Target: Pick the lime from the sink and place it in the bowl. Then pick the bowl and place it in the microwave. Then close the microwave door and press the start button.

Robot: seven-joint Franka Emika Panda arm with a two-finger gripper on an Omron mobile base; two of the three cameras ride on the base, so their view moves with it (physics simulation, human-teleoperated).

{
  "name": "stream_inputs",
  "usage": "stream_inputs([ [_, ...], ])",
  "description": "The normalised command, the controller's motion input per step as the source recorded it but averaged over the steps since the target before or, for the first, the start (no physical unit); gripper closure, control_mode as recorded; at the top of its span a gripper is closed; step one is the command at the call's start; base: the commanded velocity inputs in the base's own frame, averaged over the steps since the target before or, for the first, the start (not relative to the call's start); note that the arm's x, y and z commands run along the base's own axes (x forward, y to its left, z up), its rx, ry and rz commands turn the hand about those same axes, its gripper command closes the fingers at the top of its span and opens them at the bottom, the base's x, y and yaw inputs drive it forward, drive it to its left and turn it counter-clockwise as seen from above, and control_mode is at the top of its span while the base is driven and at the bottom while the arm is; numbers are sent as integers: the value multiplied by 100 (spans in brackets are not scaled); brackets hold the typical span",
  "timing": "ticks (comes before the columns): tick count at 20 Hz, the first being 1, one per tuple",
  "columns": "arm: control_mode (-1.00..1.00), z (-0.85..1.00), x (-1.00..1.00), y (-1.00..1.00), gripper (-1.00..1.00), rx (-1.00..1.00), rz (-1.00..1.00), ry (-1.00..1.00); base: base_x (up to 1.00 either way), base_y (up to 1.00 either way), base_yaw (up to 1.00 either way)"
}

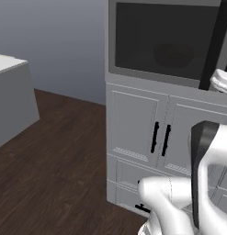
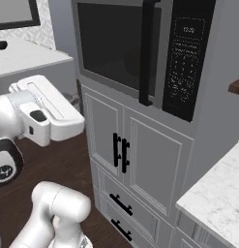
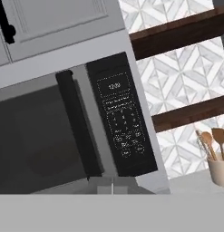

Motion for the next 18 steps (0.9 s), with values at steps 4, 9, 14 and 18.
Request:
stream_inputs([
  [4, -100, -15, -24, -5, 100, -23, -3, 11, 0, 0, 0],
  [9, -100, -38, 22, -46, 100, -9, 0, 14, 0, 0, 0],
  [14, -100, -15, 30, -31, 100, -5, 0, 5, 0, 0, 0],
  [18, -100, -8, 43, -14, 100, 0, 0, -13, 0, 0, 0],
])
